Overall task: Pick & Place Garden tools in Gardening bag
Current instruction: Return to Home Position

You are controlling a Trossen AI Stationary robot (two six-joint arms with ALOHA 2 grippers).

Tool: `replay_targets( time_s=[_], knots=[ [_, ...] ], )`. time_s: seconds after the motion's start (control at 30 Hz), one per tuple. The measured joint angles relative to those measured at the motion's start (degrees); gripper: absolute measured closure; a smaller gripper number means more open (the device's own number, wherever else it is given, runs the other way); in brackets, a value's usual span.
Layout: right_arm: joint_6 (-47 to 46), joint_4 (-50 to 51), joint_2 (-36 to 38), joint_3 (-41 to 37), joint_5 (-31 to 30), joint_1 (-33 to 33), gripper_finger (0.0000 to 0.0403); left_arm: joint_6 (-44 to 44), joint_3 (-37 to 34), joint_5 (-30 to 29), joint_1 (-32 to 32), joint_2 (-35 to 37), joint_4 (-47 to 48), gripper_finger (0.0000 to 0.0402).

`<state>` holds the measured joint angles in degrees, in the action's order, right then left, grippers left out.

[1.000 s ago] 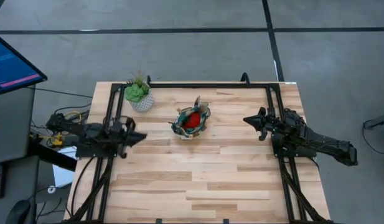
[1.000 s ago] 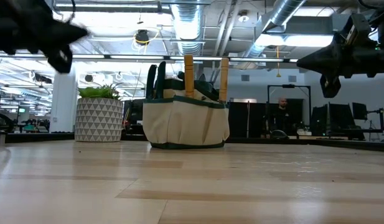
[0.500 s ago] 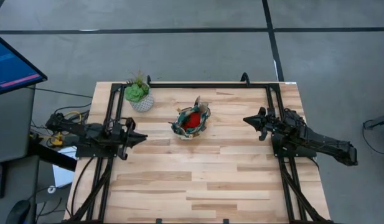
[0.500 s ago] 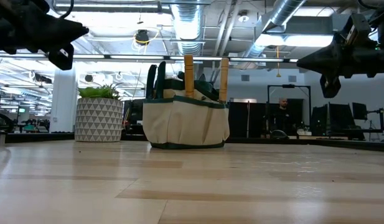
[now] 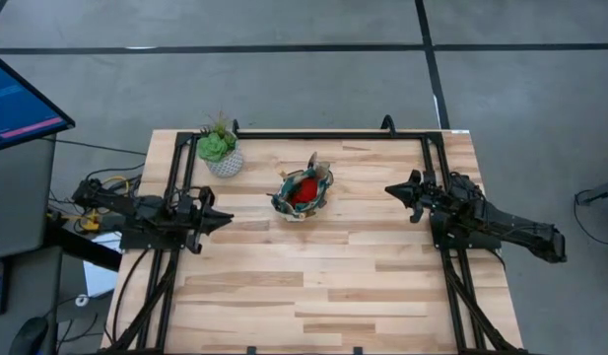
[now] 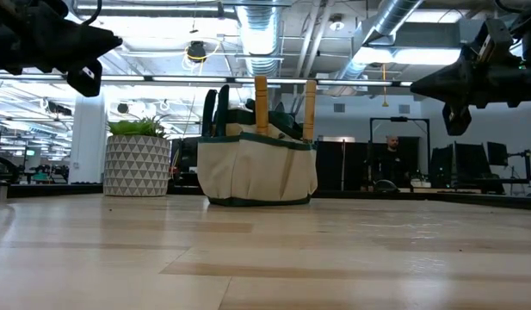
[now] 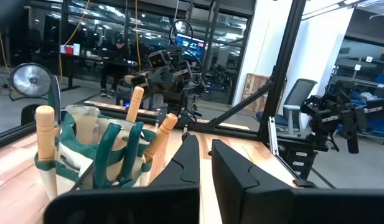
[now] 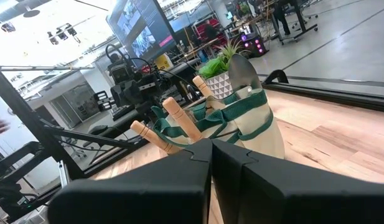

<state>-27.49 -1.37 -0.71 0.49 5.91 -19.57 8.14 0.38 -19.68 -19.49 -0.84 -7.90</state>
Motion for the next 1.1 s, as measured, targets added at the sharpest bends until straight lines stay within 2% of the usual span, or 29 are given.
replay_targets(
  time_s=[0.57, 0.93, 1.1],
  knots=[
    [0.02, 0.02, 0.00, -0.02, 0.00, 0.00, 0.0403, 0.00, 0.00, 0.00, 0.74, 0.29, -0.09, 0.0394],
    [0.02, -0.11, -0.02, -0.02, 0.02, -0.02, 0.0403, 0.02, 0.00, -0.04, 9.17, 0.81, -1.29, 0.0394],
    [0.02, -0.13, -0.02, -0.02, 0.00, 0.00, 0.0403, 0.02, 0.00, -0.04, 10.34, 0.50, -1.55, 0.0394]
  ],
)
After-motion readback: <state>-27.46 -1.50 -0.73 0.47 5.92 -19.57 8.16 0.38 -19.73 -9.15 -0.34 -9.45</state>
